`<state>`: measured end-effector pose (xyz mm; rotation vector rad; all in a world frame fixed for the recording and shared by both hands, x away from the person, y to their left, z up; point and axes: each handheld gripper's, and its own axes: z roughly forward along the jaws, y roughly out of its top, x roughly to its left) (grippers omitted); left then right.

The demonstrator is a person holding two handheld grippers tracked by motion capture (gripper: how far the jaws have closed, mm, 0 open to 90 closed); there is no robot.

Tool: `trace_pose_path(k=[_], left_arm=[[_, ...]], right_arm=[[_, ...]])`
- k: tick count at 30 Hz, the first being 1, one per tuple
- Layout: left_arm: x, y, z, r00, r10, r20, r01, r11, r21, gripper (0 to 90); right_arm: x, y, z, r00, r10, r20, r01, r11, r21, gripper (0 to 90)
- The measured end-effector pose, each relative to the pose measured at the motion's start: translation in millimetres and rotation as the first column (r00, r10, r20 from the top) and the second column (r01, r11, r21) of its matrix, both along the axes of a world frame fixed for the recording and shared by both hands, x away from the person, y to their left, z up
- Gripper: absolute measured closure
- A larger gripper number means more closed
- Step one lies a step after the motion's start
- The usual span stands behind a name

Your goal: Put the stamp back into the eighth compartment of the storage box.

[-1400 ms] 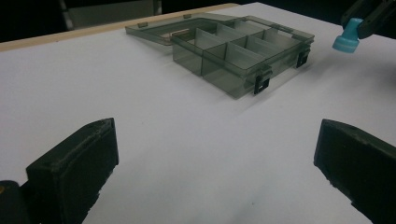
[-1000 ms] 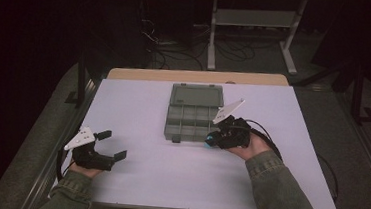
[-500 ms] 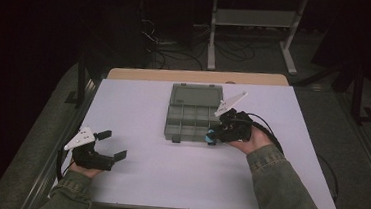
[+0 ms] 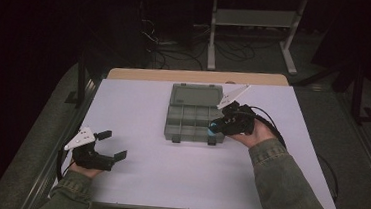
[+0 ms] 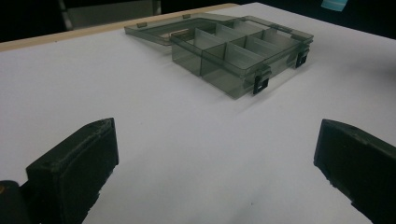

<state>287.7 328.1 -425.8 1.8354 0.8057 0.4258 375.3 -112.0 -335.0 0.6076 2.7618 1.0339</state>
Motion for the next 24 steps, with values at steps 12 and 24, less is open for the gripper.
trace_pose_path(k=[12,24], left_arm=[[0.2,-0.1,-0.2,1.0,0.0,-0.002,0.0,1.0,0.001,0.0],[0.3,-0.2,-0.5,1.0,0.0,-0.003,0.0,1.0,-0.001,0.0]], right_arm=[[11.7,-6.0,3.4,0.9994,-0.034,0.002,0.034,0.9994,0.002,71.2],[25.1,-12.4,-1.5,0.9966,-0.081,-0.01,0.082,0.9966,0.012,71.2]])
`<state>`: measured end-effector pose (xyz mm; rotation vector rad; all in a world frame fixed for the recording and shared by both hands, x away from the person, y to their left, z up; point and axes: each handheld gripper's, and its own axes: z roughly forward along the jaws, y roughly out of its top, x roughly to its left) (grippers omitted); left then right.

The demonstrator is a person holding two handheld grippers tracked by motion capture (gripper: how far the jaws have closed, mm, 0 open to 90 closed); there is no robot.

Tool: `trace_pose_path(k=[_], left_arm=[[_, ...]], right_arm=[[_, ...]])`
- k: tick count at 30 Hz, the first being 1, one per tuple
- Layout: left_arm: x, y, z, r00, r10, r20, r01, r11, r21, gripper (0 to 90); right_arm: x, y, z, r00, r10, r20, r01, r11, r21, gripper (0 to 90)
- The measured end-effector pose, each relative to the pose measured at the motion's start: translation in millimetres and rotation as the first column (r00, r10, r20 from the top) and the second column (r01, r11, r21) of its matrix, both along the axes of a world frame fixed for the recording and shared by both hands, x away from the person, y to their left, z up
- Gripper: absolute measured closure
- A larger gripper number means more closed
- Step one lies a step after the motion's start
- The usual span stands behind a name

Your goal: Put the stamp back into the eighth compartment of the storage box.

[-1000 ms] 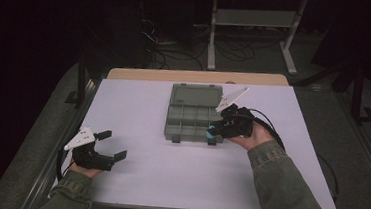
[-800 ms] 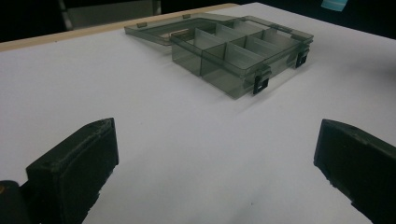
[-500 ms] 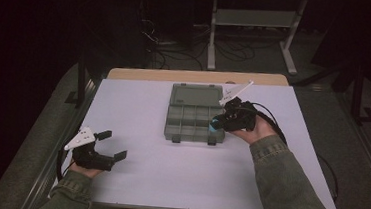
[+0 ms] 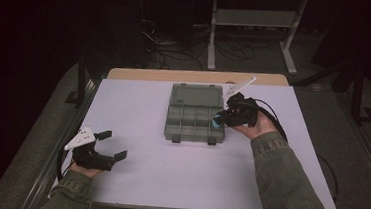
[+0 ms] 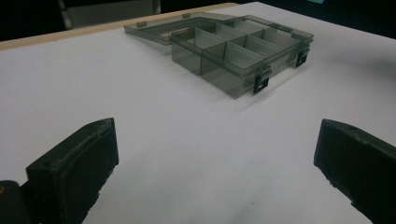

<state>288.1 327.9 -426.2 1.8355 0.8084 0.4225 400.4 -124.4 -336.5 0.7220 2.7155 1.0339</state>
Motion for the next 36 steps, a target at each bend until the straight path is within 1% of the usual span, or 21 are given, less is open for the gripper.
trace_pose_path(k=[16,20,27,36], left_arm=[[0.3,0.0,-0.1,1.0,-0.003,0.001,0.003,1.0,0.001,0.0],[0.2,0.0,0.0,1.0,-0.002,0.001,0.002,1.0,-0.002,0.0],[0.1,0.1,0.3,1.0,-0.002,0.003,0.002,1.0,-0.002,0.0],[0.0,0.2,0.3,1.0,-0.003,0.003,0.003,1.0,-0.002,0.0]], right_arm=[[18.2,-7.7,-11.9,0.9982,-0.053,-0.029,0.053,0.9986,0.007,71.2],[20.7,-5.8,-15.3,0.998,-0.051,-0.037,0.051,0.9987,0.003,71.2],[23.5,0.0,-23.1,0.9983,-0.033,-0.047,0.032,0.9992,-0.026,71.2],[24.7,6.0,-30.7,0.9972,-0.03,-0.068,0.026,0.998,-0.057,71.1]])
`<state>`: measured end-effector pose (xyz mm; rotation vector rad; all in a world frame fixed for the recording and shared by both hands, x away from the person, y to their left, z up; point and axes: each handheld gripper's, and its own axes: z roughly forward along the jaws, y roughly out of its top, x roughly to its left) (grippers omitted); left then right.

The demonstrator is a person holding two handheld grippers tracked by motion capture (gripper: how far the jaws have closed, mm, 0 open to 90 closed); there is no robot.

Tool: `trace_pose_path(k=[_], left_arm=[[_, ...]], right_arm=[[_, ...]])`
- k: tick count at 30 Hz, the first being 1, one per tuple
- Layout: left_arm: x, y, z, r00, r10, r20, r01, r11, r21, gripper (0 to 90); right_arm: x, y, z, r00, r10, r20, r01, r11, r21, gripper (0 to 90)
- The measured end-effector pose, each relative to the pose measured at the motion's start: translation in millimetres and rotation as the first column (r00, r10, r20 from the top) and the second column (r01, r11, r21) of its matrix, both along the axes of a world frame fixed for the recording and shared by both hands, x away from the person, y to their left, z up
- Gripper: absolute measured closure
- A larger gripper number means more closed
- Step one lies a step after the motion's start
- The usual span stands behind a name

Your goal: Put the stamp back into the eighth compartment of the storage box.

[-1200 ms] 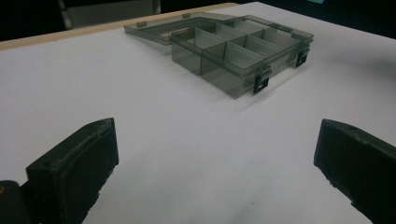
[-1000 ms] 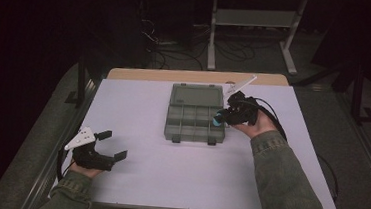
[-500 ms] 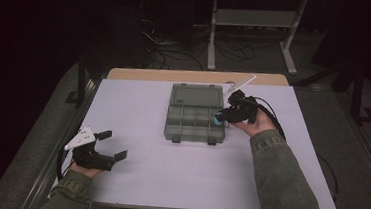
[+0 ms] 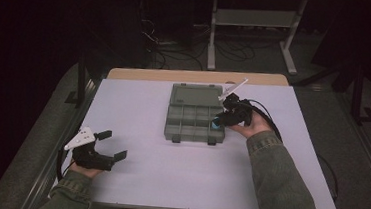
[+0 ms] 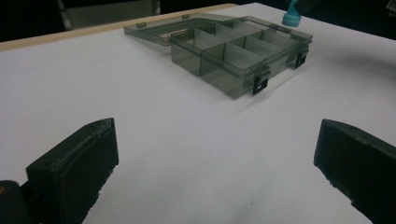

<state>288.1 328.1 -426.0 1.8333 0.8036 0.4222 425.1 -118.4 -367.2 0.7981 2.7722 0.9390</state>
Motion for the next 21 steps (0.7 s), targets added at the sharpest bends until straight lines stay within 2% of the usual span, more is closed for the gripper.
trace_pose_path(k=[11,21], left_arm=[[-0.1,0.0,0.1,1.0,0.0,0.0,0.0,1.0,0.002,0.0],[-0.1,-0.1,0.0,1.0,-0.001,0.0,0.001,1.0,0.004,0.0]], right_arm=[[2.9,-0.1,-12.0,0.9999,-0.008,-0.013,0.008,0.9992,-0.039,71.1],[6.1,-1.4,-20.6,0.9994,-0.023,-0.027,0.021,0.9987,-0.047,71.1]])
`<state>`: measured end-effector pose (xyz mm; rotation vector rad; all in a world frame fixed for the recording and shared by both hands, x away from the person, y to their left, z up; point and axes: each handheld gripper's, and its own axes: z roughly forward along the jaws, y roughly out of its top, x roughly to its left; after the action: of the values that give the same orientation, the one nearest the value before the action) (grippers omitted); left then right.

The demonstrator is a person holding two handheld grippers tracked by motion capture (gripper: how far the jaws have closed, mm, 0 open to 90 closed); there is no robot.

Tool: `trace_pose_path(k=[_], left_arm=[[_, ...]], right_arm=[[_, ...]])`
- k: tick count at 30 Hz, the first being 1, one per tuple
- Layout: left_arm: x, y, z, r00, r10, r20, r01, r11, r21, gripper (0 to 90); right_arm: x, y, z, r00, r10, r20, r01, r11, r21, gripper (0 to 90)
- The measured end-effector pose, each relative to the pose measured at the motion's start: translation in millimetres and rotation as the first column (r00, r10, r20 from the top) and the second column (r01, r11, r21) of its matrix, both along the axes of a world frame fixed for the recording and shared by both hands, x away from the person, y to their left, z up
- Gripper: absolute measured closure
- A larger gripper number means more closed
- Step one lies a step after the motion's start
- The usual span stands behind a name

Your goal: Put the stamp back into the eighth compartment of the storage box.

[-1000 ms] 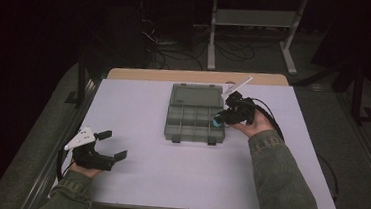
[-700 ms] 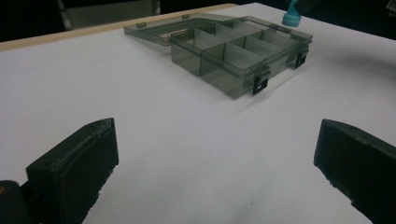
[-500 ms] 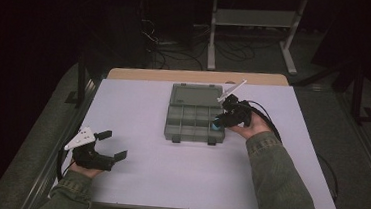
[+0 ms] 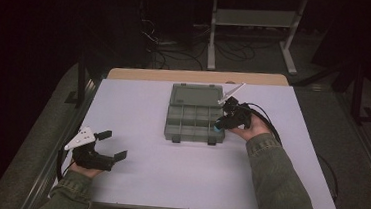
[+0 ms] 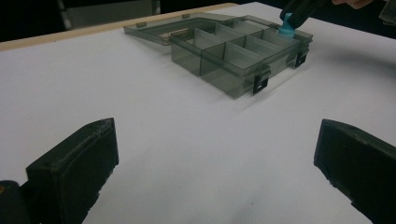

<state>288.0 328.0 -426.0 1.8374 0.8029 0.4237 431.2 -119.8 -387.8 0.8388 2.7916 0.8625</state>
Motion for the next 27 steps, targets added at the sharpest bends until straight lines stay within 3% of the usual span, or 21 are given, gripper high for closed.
trace_pose_path(k=[11,20,27], left_arm=[[0.0,0.2,0.1,1.0,-0.001,0.0,0.001,1.0,-0.001,0.0],[-0.1,-0.1,0.0,1.0,-0.006,0.0,0.006,1.0,-0.001,0.0],[-0.2,-0.2,0.0,1.0,-0.006,0.0,0.006,1.0,-0.001,0.0]], right_arm=[[2.9,6.6,-7.9,0.9997,-0.012,-0.021,0.011,0.9997,-0.024,68.8],[1.3,-0.6,-2.1,0.9988,-0.036,-0.034,0.037,0.9992,0.014,52.4],[-0.4,-7.1,4.6,0.9975,-0.061,-0.035,0.063,0.9961,0.062,30.3]])
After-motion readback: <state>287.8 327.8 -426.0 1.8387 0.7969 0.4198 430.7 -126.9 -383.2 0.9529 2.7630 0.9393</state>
